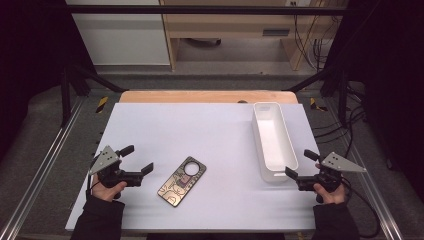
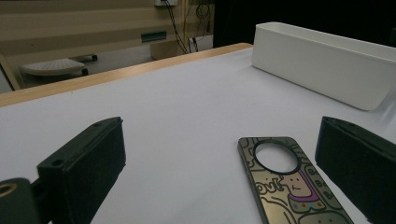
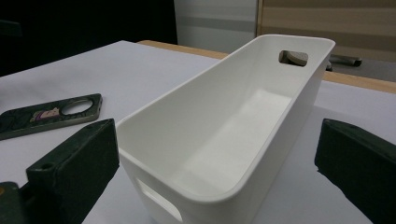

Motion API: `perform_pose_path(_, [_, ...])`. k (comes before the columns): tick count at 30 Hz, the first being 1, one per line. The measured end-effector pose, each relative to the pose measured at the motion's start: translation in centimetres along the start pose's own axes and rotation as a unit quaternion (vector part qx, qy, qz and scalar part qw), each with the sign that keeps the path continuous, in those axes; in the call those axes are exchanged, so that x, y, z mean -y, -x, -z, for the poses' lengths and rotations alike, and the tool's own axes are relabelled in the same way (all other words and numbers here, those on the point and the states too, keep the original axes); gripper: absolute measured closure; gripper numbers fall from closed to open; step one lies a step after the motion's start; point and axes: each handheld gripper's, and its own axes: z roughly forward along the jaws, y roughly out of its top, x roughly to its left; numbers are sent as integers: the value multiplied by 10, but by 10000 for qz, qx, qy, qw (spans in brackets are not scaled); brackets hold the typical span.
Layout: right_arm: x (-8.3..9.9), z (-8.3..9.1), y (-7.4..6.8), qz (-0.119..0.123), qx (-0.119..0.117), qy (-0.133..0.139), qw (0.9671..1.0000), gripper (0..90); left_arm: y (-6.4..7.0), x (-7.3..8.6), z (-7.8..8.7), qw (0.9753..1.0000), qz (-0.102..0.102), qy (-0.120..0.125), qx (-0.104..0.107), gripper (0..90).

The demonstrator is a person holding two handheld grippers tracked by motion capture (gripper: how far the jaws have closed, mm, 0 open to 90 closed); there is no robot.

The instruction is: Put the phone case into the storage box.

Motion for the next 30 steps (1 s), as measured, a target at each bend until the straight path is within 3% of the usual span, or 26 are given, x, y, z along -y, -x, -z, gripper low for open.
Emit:
perform_pose_path(17, [0, -1, -2, 81, -31, -35, 10000, 3, 8, -8, -4, 10000, -41, -71, 11, 11])
perform_pose_path(30, [-1, 0, -2, 86, -32, -20, 10000, 3, 21, -20, -10, 9998, -118, -169, 75, 8])
